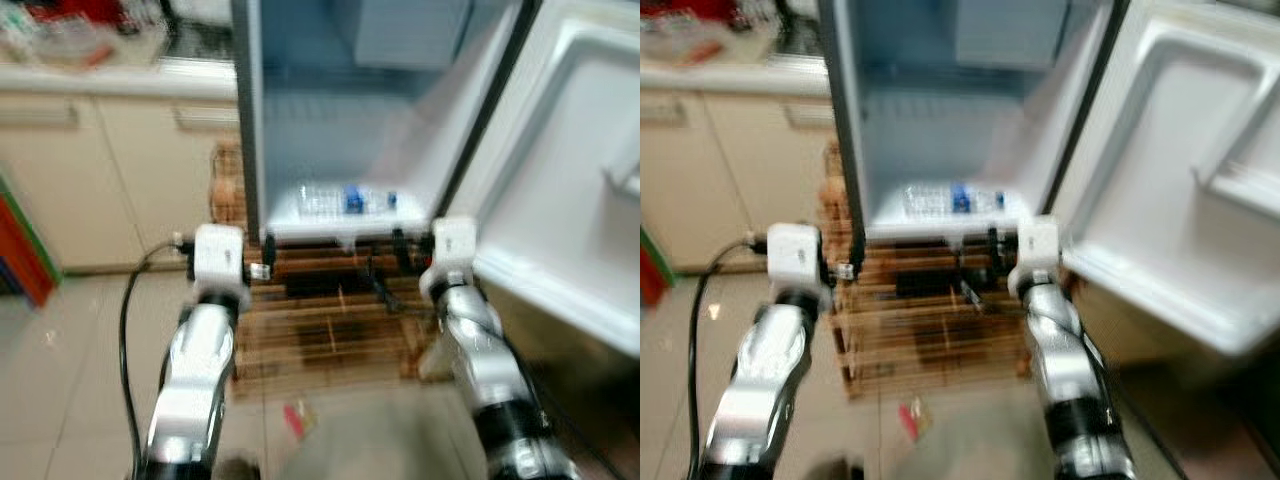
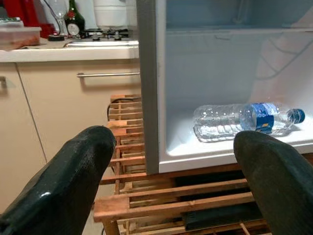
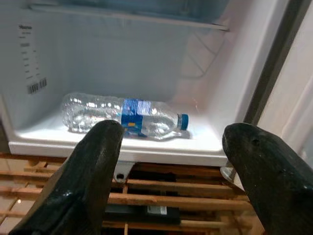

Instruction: Restocking fridge

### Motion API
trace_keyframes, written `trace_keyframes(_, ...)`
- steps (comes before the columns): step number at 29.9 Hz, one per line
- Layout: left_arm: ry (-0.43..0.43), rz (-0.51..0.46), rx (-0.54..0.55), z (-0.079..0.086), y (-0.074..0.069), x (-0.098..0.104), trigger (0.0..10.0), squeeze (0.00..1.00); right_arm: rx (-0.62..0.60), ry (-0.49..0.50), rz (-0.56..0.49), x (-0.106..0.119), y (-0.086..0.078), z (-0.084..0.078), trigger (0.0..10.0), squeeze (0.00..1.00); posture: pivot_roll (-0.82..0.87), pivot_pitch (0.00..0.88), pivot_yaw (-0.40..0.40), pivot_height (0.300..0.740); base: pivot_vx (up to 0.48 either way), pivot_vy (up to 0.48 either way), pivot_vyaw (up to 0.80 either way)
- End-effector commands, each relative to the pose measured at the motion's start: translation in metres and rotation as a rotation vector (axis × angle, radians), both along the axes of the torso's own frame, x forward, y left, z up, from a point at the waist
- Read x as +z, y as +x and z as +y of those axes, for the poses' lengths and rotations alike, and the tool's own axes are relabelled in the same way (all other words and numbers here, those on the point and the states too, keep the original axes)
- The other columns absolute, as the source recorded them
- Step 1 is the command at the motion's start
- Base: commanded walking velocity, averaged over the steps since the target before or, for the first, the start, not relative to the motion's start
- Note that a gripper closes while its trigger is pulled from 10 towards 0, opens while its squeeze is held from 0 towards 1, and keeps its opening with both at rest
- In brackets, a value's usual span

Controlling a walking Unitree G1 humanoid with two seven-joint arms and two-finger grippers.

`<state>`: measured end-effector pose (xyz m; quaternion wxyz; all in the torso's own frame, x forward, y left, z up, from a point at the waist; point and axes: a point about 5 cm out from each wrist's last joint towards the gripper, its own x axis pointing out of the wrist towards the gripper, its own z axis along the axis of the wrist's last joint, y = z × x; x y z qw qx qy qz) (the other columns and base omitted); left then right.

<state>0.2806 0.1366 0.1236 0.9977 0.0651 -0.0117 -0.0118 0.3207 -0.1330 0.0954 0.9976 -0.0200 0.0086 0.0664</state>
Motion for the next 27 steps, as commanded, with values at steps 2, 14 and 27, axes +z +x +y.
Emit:
trace_keyframes(2,0.009,0.017,0.046,0.0059,0.0039,-0.0026,10.0,0.00,0.012,-0.013,0.004,0.0026,0.0032,0.0029,10.0,0.00,0.09,0.000,-0.084,0.740,0.142,0.000,0.00)
trace_keyframes(14,0.033,0.010,0.044,0.0074,0.0064,-0.0018,10.0,0.00,0.010,0.015,0.048,-0.0028,0.0053,0.0079,10.0,0.00,0.09,0.000,-0.087,0.711,0.000,0.000,0.50)
trace_keyframes(27,0.063,-0.005,0.016,0.0043,0.0088,0.0009,10.0,0.00,0.005,0.026,0.063,-0.0033,0.0086,0.0100,10.0,0.00,0.08,0.000,-0.080,0.658,0.000,0.000,0.07)
